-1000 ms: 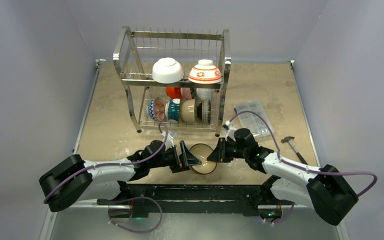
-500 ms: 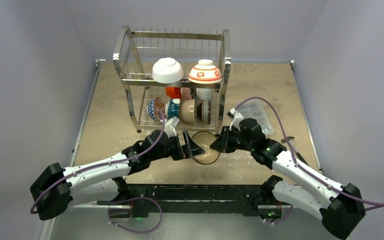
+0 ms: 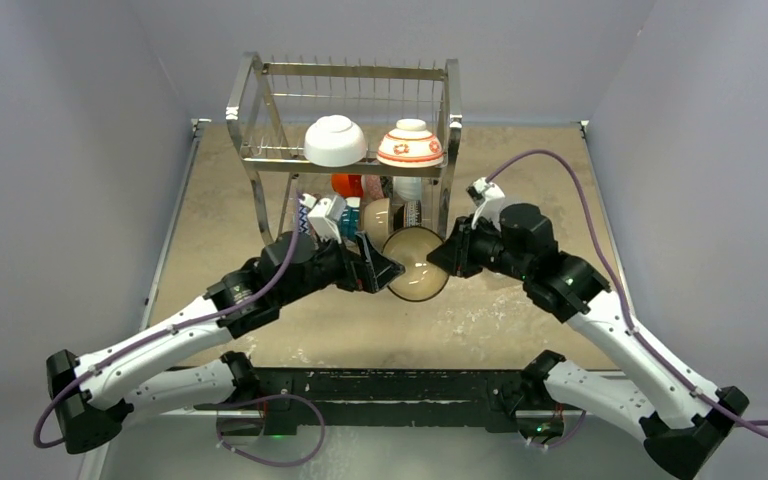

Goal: Load the bowls into the dish rack
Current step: Turn the bowl upside down on the dish rack.

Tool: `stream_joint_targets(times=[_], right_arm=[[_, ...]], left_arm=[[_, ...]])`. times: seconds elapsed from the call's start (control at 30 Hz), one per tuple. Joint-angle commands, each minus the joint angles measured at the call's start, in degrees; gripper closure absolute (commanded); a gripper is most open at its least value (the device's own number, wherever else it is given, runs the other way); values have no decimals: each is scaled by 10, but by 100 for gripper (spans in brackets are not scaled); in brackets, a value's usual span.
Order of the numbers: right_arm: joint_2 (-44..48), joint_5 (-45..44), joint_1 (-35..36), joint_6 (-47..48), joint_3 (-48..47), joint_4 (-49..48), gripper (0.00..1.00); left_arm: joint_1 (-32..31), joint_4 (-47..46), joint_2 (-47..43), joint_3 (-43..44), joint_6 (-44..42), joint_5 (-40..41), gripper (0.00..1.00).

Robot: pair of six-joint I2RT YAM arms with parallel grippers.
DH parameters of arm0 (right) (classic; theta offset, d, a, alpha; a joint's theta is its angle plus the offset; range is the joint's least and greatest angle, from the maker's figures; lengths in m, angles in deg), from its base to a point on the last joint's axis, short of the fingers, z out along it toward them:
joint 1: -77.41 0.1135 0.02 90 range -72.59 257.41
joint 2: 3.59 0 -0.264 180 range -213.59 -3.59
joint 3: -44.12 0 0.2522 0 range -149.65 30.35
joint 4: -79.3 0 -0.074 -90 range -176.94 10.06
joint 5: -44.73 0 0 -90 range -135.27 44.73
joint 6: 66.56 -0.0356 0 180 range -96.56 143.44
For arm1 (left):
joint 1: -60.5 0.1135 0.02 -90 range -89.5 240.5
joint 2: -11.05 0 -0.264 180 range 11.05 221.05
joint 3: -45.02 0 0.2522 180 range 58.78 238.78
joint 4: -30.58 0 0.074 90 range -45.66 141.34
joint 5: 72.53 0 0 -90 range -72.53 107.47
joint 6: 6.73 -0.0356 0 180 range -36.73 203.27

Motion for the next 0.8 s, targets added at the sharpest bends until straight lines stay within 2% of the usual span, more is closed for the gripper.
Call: stream_joint_targets(times=[0.0, 0.3, 0.53, 0.77], right_arm=[[16, 18, 1, 27, -113, -22, 100], [-34, 34, 2, 61, -257, -16, 100], [-101, 40, 1, 82, -345, -35, 100], [-163, 13, 2, 102, -421, -42, 100]], left_arm=[[-1, 83, -21, 81, -91, 65, 5], [-2, 157, -9, 228, -156, 98, 5], [-1, 222, 55, 380, -202, 135, 4], [-2, 234, 120, 517, -229, 159, 3]])
